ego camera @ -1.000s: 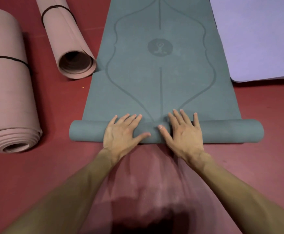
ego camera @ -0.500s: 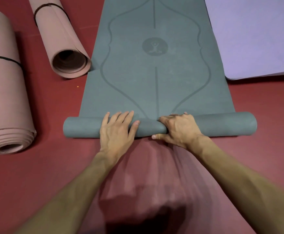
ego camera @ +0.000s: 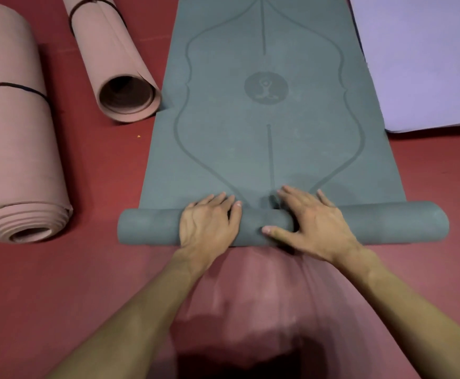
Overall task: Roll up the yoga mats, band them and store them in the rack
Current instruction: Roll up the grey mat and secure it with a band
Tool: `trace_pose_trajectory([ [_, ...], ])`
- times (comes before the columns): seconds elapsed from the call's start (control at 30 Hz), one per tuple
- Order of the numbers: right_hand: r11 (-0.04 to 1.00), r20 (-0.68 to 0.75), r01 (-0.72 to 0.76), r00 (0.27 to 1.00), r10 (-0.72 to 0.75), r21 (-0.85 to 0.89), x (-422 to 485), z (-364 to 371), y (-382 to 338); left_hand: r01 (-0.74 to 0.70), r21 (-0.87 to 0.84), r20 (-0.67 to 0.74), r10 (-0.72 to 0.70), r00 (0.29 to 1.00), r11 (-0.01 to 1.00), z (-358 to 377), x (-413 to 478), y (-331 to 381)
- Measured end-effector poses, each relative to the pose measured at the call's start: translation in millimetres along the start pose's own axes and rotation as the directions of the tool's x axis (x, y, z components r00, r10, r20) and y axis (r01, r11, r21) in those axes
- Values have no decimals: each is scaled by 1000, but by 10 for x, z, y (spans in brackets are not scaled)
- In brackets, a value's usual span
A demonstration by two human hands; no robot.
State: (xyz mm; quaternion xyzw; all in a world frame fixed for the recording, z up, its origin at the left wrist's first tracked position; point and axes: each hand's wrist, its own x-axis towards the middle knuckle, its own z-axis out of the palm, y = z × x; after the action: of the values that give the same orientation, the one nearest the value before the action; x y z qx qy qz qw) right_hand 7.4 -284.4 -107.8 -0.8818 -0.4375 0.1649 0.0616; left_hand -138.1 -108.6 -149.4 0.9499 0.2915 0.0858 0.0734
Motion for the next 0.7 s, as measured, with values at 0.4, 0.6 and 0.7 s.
trace_pose_trajectory([
  [0.4,949,-11,-279,960,280,-144,358,52,290,-38,19,-64,39,997,999,18,-133,41],
  [0.6,972,-143,-224,967,213,-66,286,-11,320,-47,22,32,46,998,999,70,22,-7],
  [0.7,986,-309,-108,949,66,-123,117,128,392,-33,-10,68,33,997,999,64,168,-16],
])
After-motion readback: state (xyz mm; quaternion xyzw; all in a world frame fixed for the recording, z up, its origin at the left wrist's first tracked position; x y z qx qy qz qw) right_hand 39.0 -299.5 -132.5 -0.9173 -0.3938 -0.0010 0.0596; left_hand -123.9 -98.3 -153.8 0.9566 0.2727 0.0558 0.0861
